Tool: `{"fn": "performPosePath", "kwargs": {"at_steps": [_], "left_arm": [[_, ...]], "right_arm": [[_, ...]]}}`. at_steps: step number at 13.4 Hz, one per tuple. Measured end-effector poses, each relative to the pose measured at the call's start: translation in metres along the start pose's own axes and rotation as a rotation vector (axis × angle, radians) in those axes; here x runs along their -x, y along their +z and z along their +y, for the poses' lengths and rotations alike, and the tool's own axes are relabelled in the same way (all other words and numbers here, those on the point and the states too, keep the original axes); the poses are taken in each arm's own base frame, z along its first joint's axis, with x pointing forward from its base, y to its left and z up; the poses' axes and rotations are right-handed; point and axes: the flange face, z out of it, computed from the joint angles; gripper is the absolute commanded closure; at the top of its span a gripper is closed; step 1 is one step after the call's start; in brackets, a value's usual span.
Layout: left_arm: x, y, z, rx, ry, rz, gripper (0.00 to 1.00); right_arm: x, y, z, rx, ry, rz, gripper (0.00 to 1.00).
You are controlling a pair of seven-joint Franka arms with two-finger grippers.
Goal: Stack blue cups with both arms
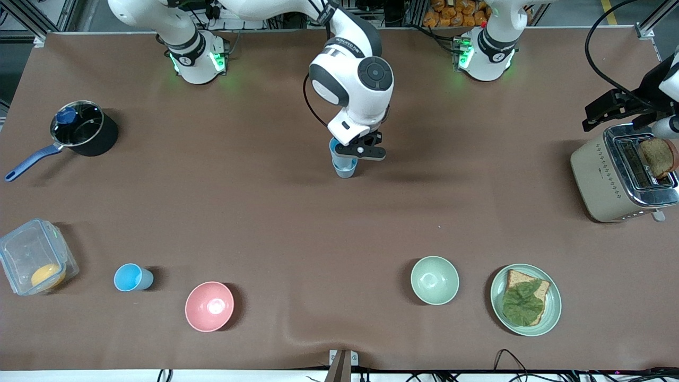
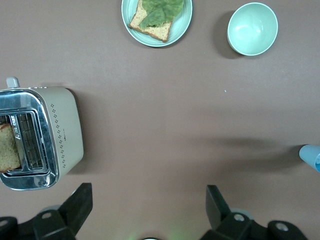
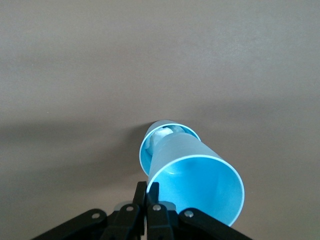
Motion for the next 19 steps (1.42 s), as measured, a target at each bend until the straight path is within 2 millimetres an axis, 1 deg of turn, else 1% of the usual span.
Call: {"fn": "performPosePath", "kwargs": {"at_steps": [8,9,10,13,15,16,17,18,19], "left_arm": [[0.001,0.001,0.000,-0.001,0.001,-0.012,0.00],[0.001,0.001,0.000,-0.001,0.001,-0.012,0.00],[0.001,0.001,0.001,-0.001,0.002,-0.012,0.00],[0.001,0.001,0.001,-0.001,0.002,-0.013,0.00],[0.001,0.001,0.001,-0.001,0.002,-0.013,0.00],[0.001,0.001,0.001,-0.001,0.003,-0.013,0.00],[0.002,0.001,0.002,-0.001,0.003,-0.013,0.00],[0.002,0.001,0.002,-0.001,0.004,-0.013,0.00],[0.002,0.001,0.002,-0.001,0.004,-0.012,0.00]], "right_arm": [[-0.001,0.004,-0.003,-0.010,0.003,0.006,1.00],[-0.001,0.005,-0.003,-0.009,0.007,0.005,0.58],[-0.001,0.006,-0.003,-0.008,0.015,0.005,0.01],[-0.002,0.005,-0.002,-0.009,0.024,0.007,0.00],[-0.013,0.002,0.007,0.003,0.042,0.007,0.00],[-0.023,0.000,0.018,0.025,0.048,-0.004,0.00],[-0.039,-0.007,0.035,0.046,0.039,-0.017,0.00],[-0.061,-0.018,0.059,0.063,0.025,-0.032,0.00],[-0.088,-0.031,0.092,0.071,0.010,-0.049,0.00]]}}
